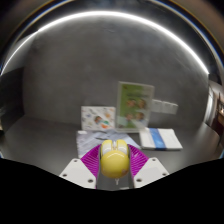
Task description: Arrange mouse
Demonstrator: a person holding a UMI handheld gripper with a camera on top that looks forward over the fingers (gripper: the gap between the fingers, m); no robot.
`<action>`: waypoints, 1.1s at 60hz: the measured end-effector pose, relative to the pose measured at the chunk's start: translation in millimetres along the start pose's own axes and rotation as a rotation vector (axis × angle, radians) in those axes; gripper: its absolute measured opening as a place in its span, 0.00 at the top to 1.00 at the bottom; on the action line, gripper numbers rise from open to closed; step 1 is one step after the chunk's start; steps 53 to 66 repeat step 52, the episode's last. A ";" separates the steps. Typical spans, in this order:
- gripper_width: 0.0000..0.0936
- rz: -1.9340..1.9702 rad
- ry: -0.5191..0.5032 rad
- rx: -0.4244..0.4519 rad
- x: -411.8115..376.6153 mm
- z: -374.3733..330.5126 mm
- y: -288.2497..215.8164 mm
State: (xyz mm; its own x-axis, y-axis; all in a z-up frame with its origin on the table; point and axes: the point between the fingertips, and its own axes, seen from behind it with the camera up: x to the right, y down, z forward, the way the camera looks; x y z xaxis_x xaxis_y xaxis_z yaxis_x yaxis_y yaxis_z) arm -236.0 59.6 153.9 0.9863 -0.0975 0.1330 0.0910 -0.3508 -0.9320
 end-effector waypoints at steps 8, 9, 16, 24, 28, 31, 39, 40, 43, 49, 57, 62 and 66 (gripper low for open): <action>0.61 0.059 0.038 -0.152 77.7 5.0 93.7; 0.61 0.068 0.033 -0.171 81.3 6.0 105.6; 0.61 0.090 -0.027 -0.260 88.4 15.7 167.1; 0.54 0.102 -0.093 -0.261 85.6 20.7 175.3; 0.41 0.085 -0.139 -0.277 82.0 22.1 178.1; 0.28 0.073 -0.148 -0.286 85.0 19.5 180.9; 0.10 0.088 -0.208 -0.234 94.2 -12.1 170.0; 0.10 0.095 -0.216 -0.231 95.6 -18.3 169.5; 0.10 0.116 -0.232 -0.222 102.6 -38.9 169.7; 0.10 0.131 -0.224 -0.220 127.9 -80.6 182.8; 0.10 0.141 -0.197 -0.220 145.7 -99.7 191.9; 0.10 0.141 -0.197 -0.220 145.7 -99.7 191.9; 0.10 0.141 -0.197 -0.220 145.7 -99.7 191.9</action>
